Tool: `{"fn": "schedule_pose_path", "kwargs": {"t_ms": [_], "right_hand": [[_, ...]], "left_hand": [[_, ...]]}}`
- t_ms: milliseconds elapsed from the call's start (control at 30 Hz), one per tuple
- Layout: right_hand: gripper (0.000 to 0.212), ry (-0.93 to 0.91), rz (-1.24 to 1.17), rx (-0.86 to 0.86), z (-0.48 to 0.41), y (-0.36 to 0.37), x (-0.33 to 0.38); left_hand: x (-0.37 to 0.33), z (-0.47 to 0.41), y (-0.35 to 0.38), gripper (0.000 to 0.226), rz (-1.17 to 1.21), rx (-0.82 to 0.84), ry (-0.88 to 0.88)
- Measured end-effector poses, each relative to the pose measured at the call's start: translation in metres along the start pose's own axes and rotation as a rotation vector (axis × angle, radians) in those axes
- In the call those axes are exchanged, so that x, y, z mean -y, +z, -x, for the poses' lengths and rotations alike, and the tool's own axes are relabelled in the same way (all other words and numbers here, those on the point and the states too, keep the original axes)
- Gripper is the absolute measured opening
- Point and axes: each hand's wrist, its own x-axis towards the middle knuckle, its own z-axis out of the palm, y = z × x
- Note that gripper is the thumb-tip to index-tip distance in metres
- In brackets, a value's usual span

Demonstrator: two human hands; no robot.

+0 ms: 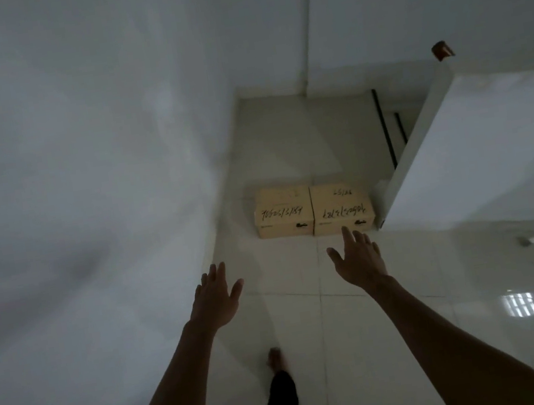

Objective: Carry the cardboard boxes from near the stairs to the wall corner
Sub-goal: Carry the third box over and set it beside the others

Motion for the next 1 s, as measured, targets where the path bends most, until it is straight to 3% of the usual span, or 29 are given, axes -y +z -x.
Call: {"fn": "schedule_pose_path", "kwargs": {"t_ms": [400, 567, 767, 1000], "right_hand": [[0.076, 0.282, -0.139, 0.051, -0.204, -0.037, -0.056], [0.077, 0.31, -0.141, 0.11, -0.315, -0.028, -0.1], [0.077, 0.259, -0.118, 0.177, -0.472, 0.053, -0.133], [0.074, 0.201, -0.064, 0.274, -0.624, 0.231, -0.148]], "left_hand": [[-0.111, -0.259, -0.016, 0.079, -0.07, 0.121, 0.123], [-0.156, -0.365, 0.015, 0.08, -0.006, 0.154, 0.056], [-0.154, -0.529, 0.096, 0.079, 0.057, 0.153, -0.049], [-0.076, -0.706, 0.212, 0.082, -0.008, 0.151, -0.138]]}}
